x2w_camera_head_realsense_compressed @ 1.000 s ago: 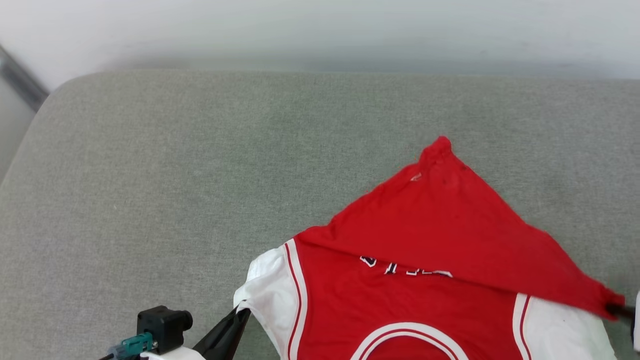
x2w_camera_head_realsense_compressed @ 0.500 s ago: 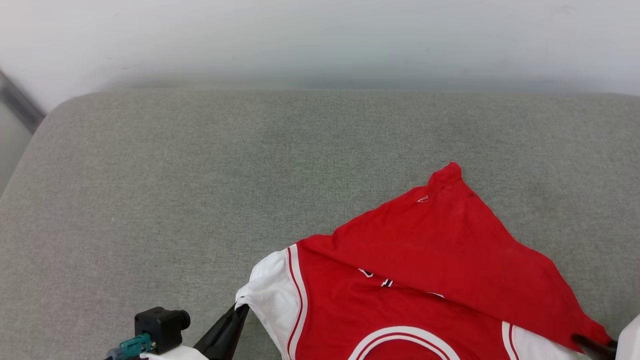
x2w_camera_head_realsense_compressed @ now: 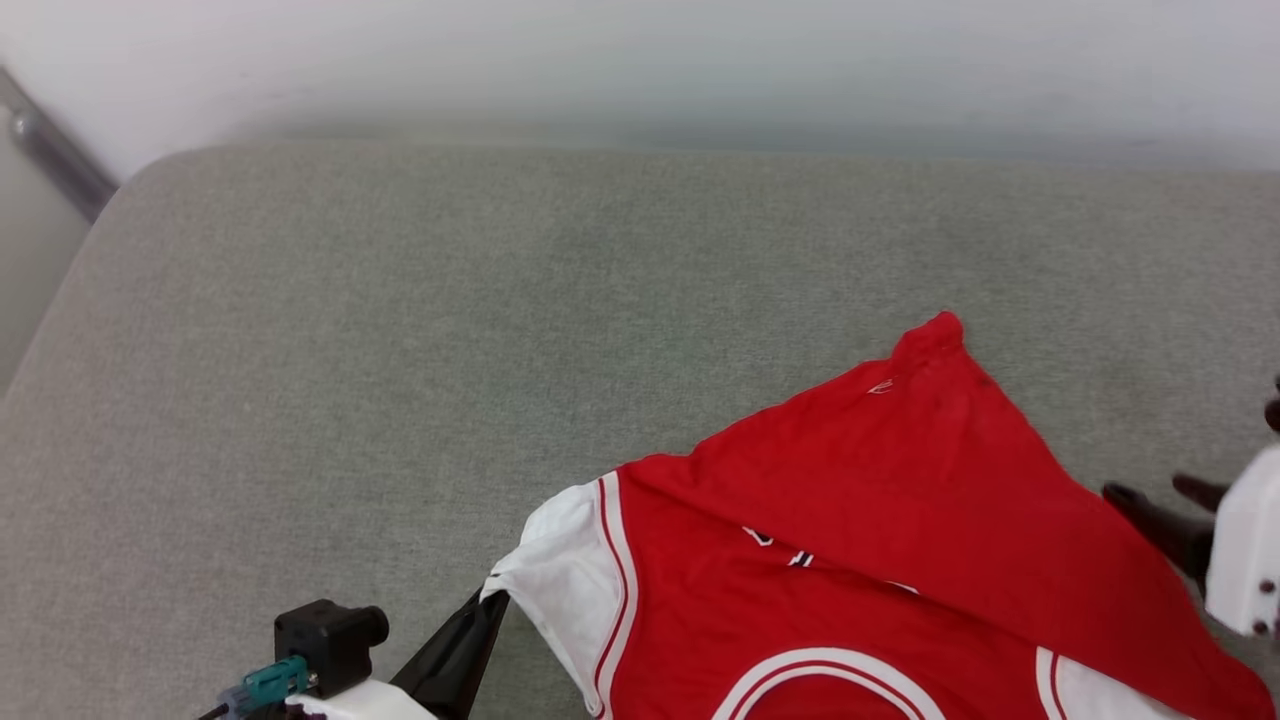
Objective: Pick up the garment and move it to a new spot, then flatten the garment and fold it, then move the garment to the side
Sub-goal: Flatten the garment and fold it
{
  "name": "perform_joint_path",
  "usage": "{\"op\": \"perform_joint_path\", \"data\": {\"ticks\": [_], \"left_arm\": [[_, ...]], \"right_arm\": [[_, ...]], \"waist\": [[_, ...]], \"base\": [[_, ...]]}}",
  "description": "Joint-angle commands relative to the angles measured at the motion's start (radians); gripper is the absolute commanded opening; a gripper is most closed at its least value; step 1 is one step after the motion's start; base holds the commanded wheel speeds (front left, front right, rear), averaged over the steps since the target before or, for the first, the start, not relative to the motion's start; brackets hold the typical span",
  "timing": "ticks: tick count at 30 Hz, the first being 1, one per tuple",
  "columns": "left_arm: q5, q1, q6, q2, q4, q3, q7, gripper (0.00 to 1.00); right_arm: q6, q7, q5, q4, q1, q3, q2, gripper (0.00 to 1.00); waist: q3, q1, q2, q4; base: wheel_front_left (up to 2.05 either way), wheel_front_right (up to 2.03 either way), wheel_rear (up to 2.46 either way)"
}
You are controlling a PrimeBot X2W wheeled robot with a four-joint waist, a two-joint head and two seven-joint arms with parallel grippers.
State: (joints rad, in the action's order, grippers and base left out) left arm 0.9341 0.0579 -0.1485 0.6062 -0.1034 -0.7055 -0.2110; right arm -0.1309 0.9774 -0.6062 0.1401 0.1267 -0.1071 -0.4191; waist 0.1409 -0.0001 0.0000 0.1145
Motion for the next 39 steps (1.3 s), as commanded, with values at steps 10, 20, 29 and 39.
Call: {"op": "perform_joint_path", "data": {"ticks": [10,20,29,39], "left_arm": [[-0.051,0.110,0.029,-0.043,-0.039,-0.033,0.019,0.00],[-0.066,0.159,0.050,-0.087,-0.031,-0.059,0.021,0.00],[-0.066,0.180,0.066,-0.122,-0.006,-0.069,0.008,0.00],[-0.064,0.193,0.072,-0.127,0.009,-0.070,0.004,0.00]], "right_arm": [[0.000,0.114,0.155,-0.199,0.368,0.114,0.038,1.00],[0.000,0.073,0.249,-0.408,0.483,0.121,0.004,1.00],[0.001,0.059,0.276,-0.517,0.487,0.122,-0.031,1.00],[0.001,0.066,0.252,-0.576,0.420,0.167,-0.034,0.00]], "waist": [[0.152,0.0001,0.0000,0.145],[0.226,0.0001,0.0000,0.236],[0.272,0.0001,0.0000,0.285],[0.282,0.0001,0.0000,0.299]], "base": [[0.00,0.00,0.00],[0.00,0.00,0.00],[0.00,0.00,0.00],[0.00,0.00,0.00]]}}
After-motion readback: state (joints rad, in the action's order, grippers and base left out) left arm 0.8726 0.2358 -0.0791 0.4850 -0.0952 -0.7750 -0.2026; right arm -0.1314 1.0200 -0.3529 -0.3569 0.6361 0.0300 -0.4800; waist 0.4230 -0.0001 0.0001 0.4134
